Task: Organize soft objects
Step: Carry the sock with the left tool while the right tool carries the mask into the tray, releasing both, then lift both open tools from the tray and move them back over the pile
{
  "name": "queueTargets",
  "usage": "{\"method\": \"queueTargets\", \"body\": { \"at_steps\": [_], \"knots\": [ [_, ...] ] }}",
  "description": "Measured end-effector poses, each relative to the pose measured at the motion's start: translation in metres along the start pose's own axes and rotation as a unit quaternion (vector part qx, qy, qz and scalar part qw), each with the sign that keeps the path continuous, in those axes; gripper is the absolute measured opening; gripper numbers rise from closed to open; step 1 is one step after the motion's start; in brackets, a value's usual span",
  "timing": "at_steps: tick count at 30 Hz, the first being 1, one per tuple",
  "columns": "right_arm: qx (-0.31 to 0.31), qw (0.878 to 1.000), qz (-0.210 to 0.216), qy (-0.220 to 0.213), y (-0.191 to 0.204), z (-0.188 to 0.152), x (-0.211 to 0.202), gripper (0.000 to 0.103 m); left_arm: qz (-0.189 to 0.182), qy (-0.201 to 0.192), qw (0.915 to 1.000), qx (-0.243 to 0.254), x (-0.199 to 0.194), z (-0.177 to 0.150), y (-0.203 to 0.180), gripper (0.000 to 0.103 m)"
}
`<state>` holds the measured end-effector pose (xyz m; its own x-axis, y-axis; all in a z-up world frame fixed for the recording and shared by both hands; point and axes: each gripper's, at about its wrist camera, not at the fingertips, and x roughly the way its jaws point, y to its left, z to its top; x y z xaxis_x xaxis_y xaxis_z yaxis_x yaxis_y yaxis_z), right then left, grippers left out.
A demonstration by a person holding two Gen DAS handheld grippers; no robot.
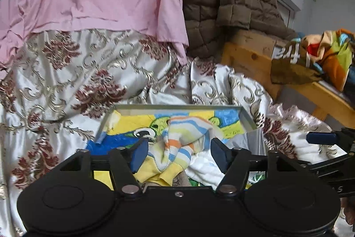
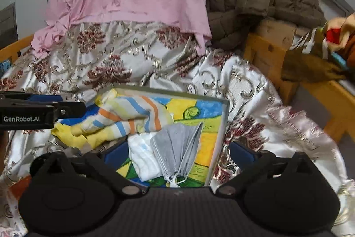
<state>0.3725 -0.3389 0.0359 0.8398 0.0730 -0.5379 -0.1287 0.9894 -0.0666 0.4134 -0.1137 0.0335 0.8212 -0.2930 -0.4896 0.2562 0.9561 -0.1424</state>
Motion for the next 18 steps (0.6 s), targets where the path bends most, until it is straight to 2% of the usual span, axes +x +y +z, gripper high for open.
{"method": "queueTargets", "body": {
  "at_steps": [3,5,12,18],
  "knots": [
    [0.011,1.000,0.005,-0.016,0.002,0.004,-0.021,0.103,0.001,-0.010,0.9999,-0.005,-0.022,0.002,0.002,0.076],
    [0.021,0.999,0.009,-0.025,0.003,0.006,-0.036,0.103,0.002,-0.016,0.9999,-0.005,-0.038,0.003,0.002,0.077],
    [0.038,0.997,0.025,-0.061,0.018,0.003,-0.088,0.103,0.009,-0.046,0.9989,-0.001,-0.099,-0.003,0.004,0.095],
    [0.054,0.993,0.042,-0.098,0.033,-0.010,-0.133,0.103,0.014,-0.072,0.9972,-0.018,-0.152,-0.017,0.009,0.098]
  ]
}}
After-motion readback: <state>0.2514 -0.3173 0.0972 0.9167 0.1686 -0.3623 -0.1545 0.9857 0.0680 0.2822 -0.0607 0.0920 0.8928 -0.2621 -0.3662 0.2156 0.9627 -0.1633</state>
